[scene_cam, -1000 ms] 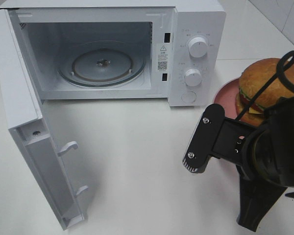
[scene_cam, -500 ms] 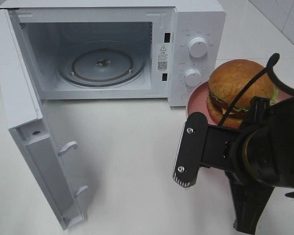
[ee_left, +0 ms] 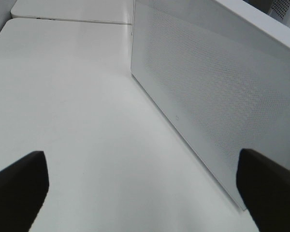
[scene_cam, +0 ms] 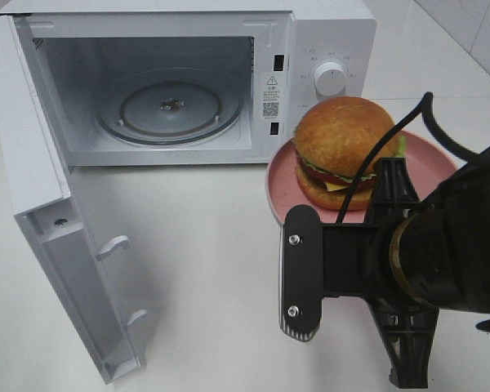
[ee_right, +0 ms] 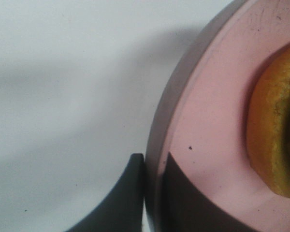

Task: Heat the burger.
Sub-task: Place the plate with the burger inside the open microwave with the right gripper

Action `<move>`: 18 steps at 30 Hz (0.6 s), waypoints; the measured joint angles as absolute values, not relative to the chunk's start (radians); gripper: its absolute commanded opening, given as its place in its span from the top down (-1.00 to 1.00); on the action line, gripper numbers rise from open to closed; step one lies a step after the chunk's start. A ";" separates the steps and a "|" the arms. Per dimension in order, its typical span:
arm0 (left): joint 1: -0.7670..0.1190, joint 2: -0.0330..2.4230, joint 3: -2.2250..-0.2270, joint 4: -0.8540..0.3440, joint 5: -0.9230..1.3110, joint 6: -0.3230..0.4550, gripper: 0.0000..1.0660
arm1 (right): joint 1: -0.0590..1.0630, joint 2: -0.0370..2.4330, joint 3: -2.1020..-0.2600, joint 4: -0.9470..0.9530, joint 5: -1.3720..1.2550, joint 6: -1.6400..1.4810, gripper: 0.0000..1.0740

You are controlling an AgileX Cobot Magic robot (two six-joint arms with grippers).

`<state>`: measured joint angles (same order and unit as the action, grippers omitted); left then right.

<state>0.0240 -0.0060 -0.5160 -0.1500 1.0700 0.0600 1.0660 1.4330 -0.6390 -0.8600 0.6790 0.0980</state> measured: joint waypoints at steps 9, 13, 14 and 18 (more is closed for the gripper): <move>0.024 -0.006 -0.516 -0.150 1.070 0.060 -0.83 | 1.066 1.435 -0.639 -0.866 0.580 -0.129 1.00; 0.024 -0.006 -0.516 -0.150 1.070 0.060 -0.83 | 1.066 1.435 -0.639 -0.867 0.551 -0.176 1.00; 0.024 -0.006 -0.516 -0.150 1.070 0.060 -0.83 | 1.066 1.435 -0.639 -0.868 0.537 -0.210 1.00; 0.024 -0.006 -0.516 -0.150 1.070 0.060 -0.83 | 1.066 1.435 -0.638 -0.868 0.519 -0.268 1.00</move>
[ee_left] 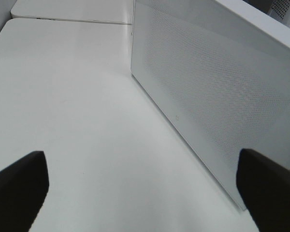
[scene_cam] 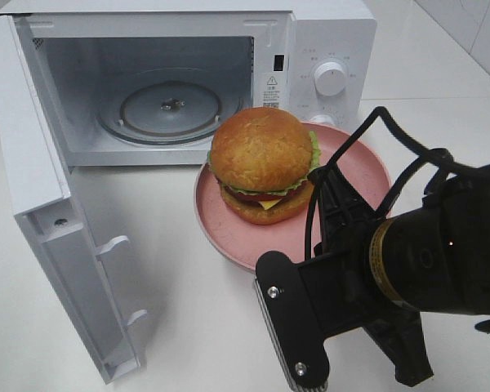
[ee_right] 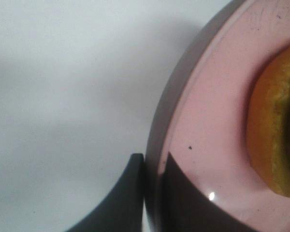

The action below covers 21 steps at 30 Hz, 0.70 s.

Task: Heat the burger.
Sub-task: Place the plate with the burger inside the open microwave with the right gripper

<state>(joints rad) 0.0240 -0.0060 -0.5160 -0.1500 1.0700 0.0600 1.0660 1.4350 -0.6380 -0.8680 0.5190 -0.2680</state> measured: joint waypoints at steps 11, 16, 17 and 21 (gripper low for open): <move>0.024 -0.006 -0.516 -0.150 1.070 0.060 -0.83 | 1.007 1.435 -0.636 -0.746 0.400 -0.501 1.00; 0.024 -0.006 -0.516 -0.150 1.070 0.060 -0.83 | 0.932 1.435 -0.636 -0.672 0.402 -0.645 1.00; 0.024 -0.006 -0.516 -0.150 1.070 0.060 -0.83 | 0.902 1.436 -0.637 -0.625 0.407 -0.708 1.00; 0.024 -0.006 -0.516 -0.150 1.070 0.060 -0.83 | 0.871 1.436 -0.655 -0.546 0.415 -0.809 1.00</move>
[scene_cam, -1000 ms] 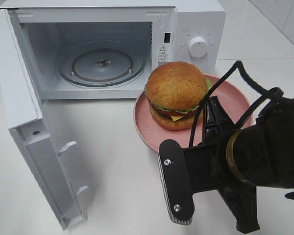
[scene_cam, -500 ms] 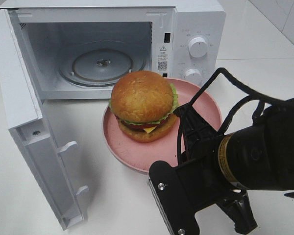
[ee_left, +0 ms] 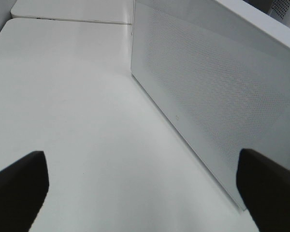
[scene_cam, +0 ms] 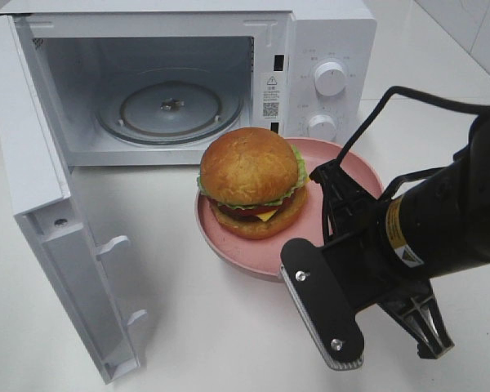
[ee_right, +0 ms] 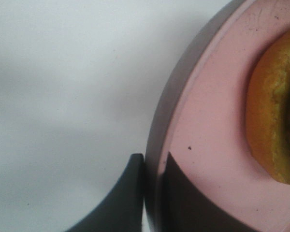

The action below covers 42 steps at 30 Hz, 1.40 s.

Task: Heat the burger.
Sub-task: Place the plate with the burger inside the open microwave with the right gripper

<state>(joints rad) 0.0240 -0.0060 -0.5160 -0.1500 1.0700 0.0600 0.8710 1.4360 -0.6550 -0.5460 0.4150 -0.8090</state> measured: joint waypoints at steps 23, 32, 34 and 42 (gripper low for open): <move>0.024 -0.006 -0.516 -0.150 1.070 0.060 -0.83 | 0.785 1.451 -0.759 -0.295 0.424 -1.205 1.00; 0.024 -0.006 -0.516 -0.150 1.070 0.060 -0.83 | 0.785 1.534 -0.818 -0.295 0.429 -1.203 1.00; 0.024 -0.006 -0.516 -0.150 1.070 0.060 -0.83 | 0.785 1.557 -0.846 -0.295 0.428 -1.194 1.00; 0.024 -0.006 -0.516 -0.150 1.070 0.060 -0.83 | 0.785 1.679 -0.967 -0.295 0.425 -1.169 1.00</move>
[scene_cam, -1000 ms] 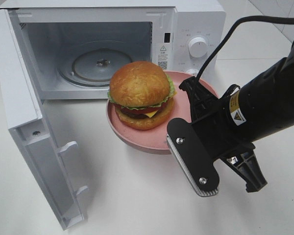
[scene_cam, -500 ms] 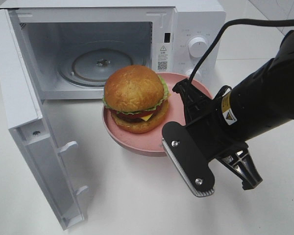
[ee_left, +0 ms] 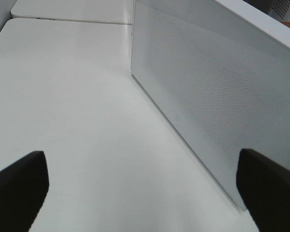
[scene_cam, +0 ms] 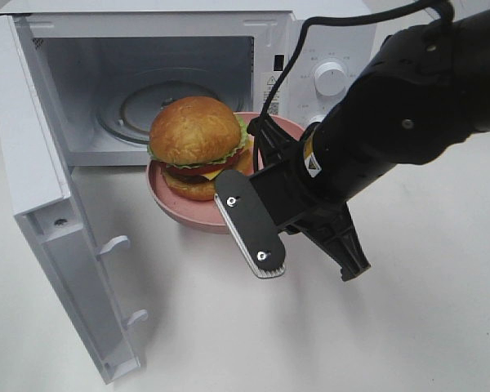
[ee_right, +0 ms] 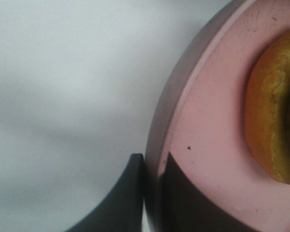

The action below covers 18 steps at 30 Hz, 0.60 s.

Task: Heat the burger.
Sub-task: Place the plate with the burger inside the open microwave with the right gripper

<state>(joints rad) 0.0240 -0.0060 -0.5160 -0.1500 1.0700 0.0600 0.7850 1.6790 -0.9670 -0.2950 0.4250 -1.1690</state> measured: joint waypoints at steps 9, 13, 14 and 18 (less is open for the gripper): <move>0.024 -0.006 -0.516 -0.150 1.070 0.060 -0.83 | 0.785 1.771 -1.077 -0.294 0.384 -1.169 1.00; 0.024 -0.006 -0.516 -0.150 1.070 0.060 -0.83 | 0.785 1.820 -1.130 -0.286 0.378 -1.168 1.00; 0.024 -0.006 -0.516 -0.150 1.070 0.060 -0.83 | 0.785 1.842 -1.152 -0.284 0.378 -1.168 1.00; 0.024 -0.006 -0.516 -0.150 1.070 0.060 -0.83 | 0.785 1.876 -1.188 -0.282 0.378 -1.168 1.00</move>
